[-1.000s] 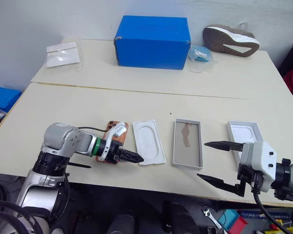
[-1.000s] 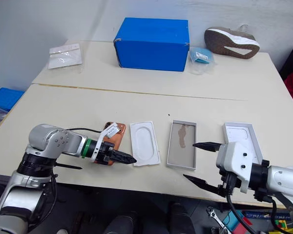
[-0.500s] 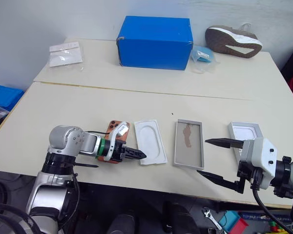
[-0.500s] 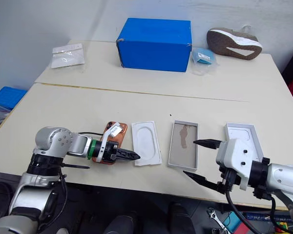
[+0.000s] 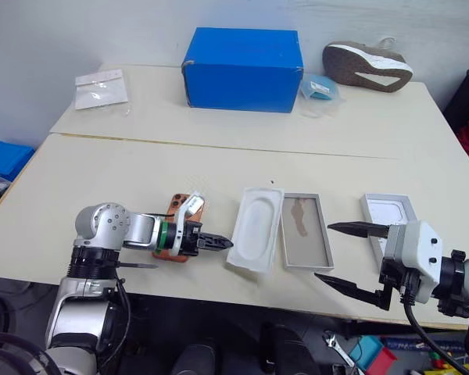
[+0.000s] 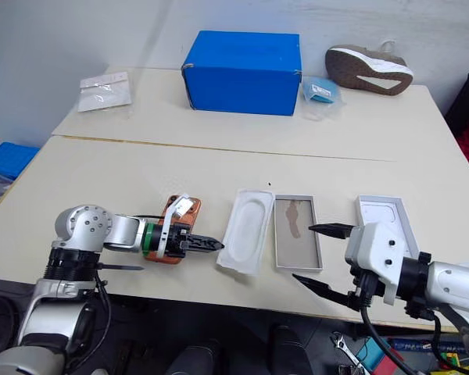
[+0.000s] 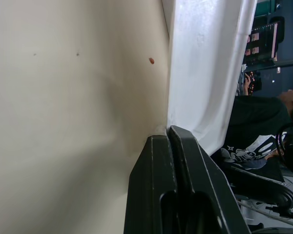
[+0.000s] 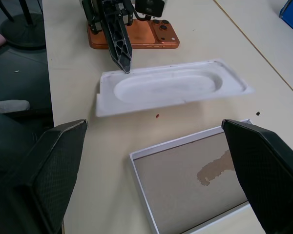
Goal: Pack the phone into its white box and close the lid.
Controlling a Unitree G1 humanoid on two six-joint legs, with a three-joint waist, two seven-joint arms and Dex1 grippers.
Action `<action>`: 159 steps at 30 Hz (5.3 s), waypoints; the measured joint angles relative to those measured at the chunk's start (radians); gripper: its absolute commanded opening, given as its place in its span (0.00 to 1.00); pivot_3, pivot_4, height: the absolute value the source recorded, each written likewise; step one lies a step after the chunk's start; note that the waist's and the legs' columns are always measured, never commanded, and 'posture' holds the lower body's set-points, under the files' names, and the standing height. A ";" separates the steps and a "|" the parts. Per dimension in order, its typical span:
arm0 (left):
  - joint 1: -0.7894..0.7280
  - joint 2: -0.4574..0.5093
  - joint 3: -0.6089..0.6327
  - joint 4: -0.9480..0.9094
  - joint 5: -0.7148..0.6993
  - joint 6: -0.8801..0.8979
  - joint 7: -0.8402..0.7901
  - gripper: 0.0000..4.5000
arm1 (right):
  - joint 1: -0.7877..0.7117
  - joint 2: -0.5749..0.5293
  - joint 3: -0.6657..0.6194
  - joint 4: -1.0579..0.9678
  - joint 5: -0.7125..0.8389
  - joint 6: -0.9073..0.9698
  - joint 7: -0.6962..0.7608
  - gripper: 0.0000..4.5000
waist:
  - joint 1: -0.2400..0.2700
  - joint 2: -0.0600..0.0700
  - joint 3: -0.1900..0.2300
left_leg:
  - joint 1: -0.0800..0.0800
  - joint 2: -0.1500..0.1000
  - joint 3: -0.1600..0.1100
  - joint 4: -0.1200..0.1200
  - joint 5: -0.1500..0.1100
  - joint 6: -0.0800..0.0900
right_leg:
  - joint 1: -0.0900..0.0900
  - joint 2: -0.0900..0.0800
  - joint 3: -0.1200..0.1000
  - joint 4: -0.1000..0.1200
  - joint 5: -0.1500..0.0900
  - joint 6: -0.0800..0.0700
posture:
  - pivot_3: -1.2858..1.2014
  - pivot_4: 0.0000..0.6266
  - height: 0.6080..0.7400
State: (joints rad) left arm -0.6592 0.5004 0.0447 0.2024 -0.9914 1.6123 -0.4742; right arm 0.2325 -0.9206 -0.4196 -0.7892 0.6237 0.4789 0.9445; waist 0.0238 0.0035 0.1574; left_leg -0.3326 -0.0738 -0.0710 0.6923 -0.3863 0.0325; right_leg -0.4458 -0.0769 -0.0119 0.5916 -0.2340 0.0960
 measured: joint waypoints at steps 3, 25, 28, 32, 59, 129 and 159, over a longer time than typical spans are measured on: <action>-0.001 0.060 -0.003 0.010 -0.021 0.001 -0.001 0.00 | -0.006 -0.016 0.036 0.016 -0.025 -0.004 0.017 1.00 | -0.001 0.000 0.000 | -0.001 0.000 0.000 0.000 0.000 0.000 | -0.001 0.000 0.000 0.000 0.000 0.000 | 0.52 0.24 1.00; 0.047 0.298 0.065 -0.055 -0.152 0.001 -0.075 0.00 | -0.298 0.036 0.542 0.542 -0.440 -0.406 0.156 0.14 | -0.001 -0.001 0.001 | -0.002 0.000 0.000 0.000 0.000 0.000 | -0.002 0.000 -0.001 -0.001 0.000 0.000 | 0.52 0.24 1.00; 0.052 0.298 0.076 -0.076 -0.174 0.001 -0.050 0.00 | -0.316 0.066 0.547 0.550 -0.441 -0.421 0.155 0.01 | -0.001 -0.001 0.001 | -0.002 0.000 0.000 0.001 0.000 0.000 | -0.002 0.000 -0.001 0.000 0.000 0.000 | 0.52 0.24 1.00; 0.061 0.290 0.096 -0.080 -0.202 0.001 -0.017 0.00 | -0.329 0.085 0.571 0.543 -0.440 -0.420 0.155 0.01 | -0.003 0.000 0.001 | -0.002 0.000 0.000 0.001 0.000 0.000 | -0.002 0.000 -0.001 0.000 0.000 0.000 | 0.52 0.24 1.00; -0.029 0.115 0.051 -0.070 -0.262 0.002 0.128 0.00 | -0.393 0.157 0.681 0.394 -0.488 -0.101 0.045 0.33 | -0.002 -0.001 0.001 | -0.002 -0.001 -0.001 0.002 0.000 -0.001 | -0.002 0.000 -0.001 0.000 0.000 0.000 | 0.52 0.24 1.00; -0.188 -0.049 -0.006 0.055 -0.650 0.001 0.639 0.55 | -0.018 0.024 0.042 -0.055 -0.009 0.172 -0.089 1.00 | 0.003 -0.003 0.001 | -0.001 -0.001 -0.001 0.002 0.000 -0.004 | -0.001 0.001 -0.001 0.000 0.000 0.000 | 0.52 0.24 1.00; 0.044 0.219 -0.247 -0.348 0.336 -0.883 -0.514 0.00 | -0.782 0.207 0.820 0.660 -0.575 0.000 -0.068 0.01 | -0.007 0.000 0.003 | -0.005 -0.001 -0.001 -0.001 0.000 0.001 | -0.003 0.000 -0.002 -0.002 0.000 -0.001 | 0.52 0.24 1.00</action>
State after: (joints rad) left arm -0.6155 0.7190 -0.2020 -0.1455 -0.6556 0.7298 -0.9880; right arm -0.5494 -0.7131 0.4004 -0.1293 0.0483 0.4790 0.8768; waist 0.0172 0.0038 0.1607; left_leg -0.3373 -0.0744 -0.0720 0.6915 -0.3858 0.0334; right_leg -0.4492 -0.0769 -0.0141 0.5892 -0.2344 0.0954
